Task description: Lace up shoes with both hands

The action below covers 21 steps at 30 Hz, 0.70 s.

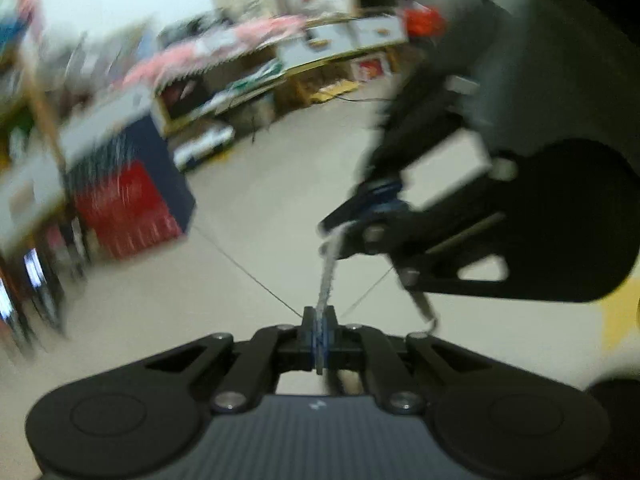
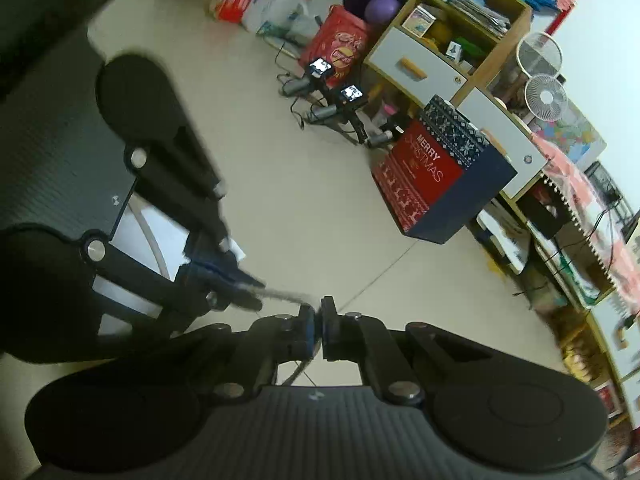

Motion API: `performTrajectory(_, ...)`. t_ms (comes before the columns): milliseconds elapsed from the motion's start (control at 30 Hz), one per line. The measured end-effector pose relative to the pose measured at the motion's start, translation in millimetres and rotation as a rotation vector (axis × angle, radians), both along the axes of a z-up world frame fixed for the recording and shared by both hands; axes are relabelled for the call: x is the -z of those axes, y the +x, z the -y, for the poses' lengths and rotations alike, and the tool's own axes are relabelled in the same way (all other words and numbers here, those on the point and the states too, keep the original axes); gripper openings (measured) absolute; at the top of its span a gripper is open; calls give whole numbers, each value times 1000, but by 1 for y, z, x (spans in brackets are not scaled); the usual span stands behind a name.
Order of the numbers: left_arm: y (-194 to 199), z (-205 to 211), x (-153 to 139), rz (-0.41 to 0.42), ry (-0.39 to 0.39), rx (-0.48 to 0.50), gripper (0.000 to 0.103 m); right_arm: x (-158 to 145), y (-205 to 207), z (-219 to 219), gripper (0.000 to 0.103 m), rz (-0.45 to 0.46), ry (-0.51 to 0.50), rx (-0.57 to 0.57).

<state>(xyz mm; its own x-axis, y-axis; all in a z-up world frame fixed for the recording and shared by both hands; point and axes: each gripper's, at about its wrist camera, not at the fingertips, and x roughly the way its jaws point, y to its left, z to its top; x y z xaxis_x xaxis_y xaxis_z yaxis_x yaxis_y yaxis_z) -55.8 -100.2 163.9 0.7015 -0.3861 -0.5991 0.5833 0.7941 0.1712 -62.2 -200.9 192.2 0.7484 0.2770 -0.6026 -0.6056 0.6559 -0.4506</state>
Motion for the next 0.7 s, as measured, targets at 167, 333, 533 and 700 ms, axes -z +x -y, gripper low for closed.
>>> performTrajectory(167, 32, -71, 39, -314, -494, -329, 3, 1, 16, 43, 29, -157, 297, 189)
performTrajectory(333, 26, -107, 83, -497, -851, -515, 3, 28, -6, 62, 12, -339, 434, 188)
performTrajectory(533, 11, -93, 106, -561, -957, -549, 3, 74, -30, 14, 12, -424, 254, 57)
performTrajectory(700, 12, -86, 118, -570, -1009, -568, 3, 95, -20, -6, 12, -425, 229, 76)
